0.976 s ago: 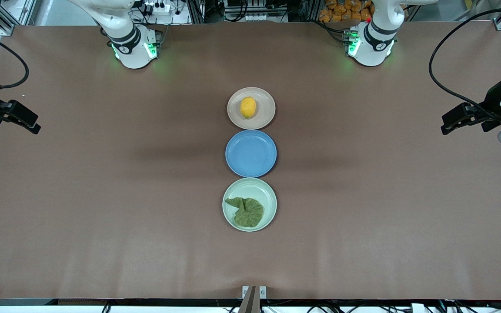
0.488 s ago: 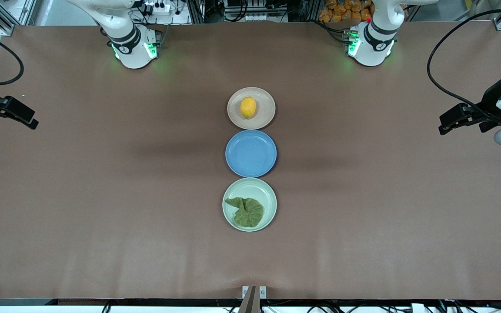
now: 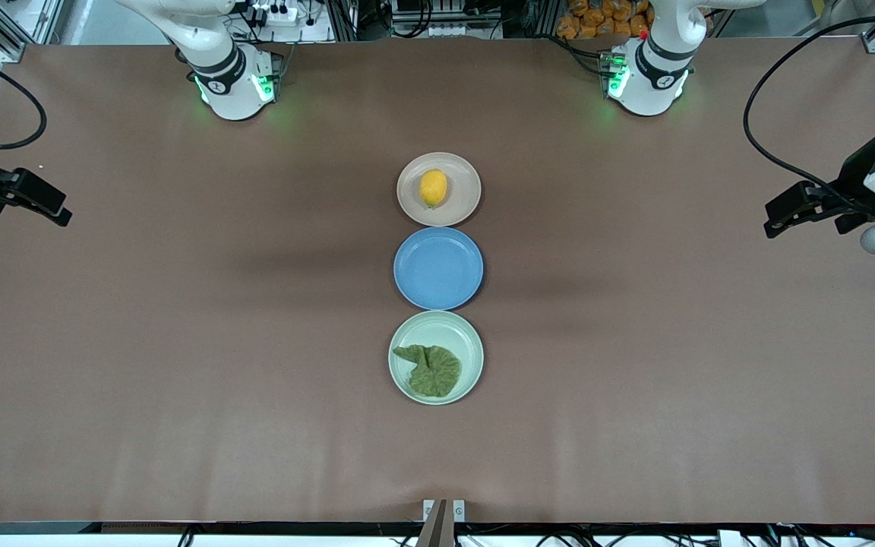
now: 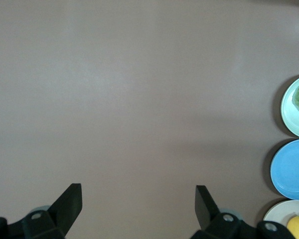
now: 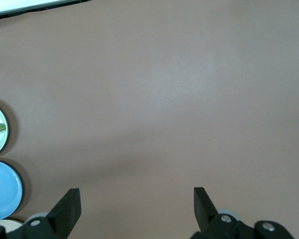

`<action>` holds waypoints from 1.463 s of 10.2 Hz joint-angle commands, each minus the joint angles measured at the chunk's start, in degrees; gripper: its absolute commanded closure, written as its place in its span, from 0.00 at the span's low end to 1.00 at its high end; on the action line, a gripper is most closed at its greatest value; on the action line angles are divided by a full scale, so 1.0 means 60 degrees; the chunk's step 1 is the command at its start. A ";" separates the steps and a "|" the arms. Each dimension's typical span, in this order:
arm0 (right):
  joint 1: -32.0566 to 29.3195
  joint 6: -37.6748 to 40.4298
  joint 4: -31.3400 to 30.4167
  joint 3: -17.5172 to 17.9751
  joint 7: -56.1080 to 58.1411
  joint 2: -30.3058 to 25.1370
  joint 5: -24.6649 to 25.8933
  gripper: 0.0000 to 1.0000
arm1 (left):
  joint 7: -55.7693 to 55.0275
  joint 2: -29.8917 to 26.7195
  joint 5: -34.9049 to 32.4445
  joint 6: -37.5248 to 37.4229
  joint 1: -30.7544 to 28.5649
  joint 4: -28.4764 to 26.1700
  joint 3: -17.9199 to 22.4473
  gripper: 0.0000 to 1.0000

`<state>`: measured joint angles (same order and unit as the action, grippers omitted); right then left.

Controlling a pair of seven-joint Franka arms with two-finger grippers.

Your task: Place lemon and lettuce in plates

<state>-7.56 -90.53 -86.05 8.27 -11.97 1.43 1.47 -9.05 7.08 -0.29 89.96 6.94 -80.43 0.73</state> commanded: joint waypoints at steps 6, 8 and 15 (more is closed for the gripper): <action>0.0103 0.0088 0.0338 -0.0074 0.0853 0.0186 -0.0114 0.00 | 0.0116 -0.0037 0.0092 0.0065 0.0000 0.0001 0.0025 0.00; 0.0117 0.0000 0.0323 -0.0074 0.0853 0.0200 -0.0114 0.00 | 0.0087 -0.0037 0.0092 0.0065 -0.0015 0.0001 0.0025 0.00; 0.0117 -0.0015 0.0323 -0.0074 0.0853 0.0215 -0.0114 0.00 | 0.0058 -0.0037 0.0092 0.0065 -0.0044 -0.0013 0.0010 0.00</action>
<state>-7.38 -90.75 -85.14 8.27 -7.45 2.13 1.39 -9.05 7.08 -0.29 89.98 6.87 -80.43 0.83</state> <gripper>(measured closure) 0.000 0.000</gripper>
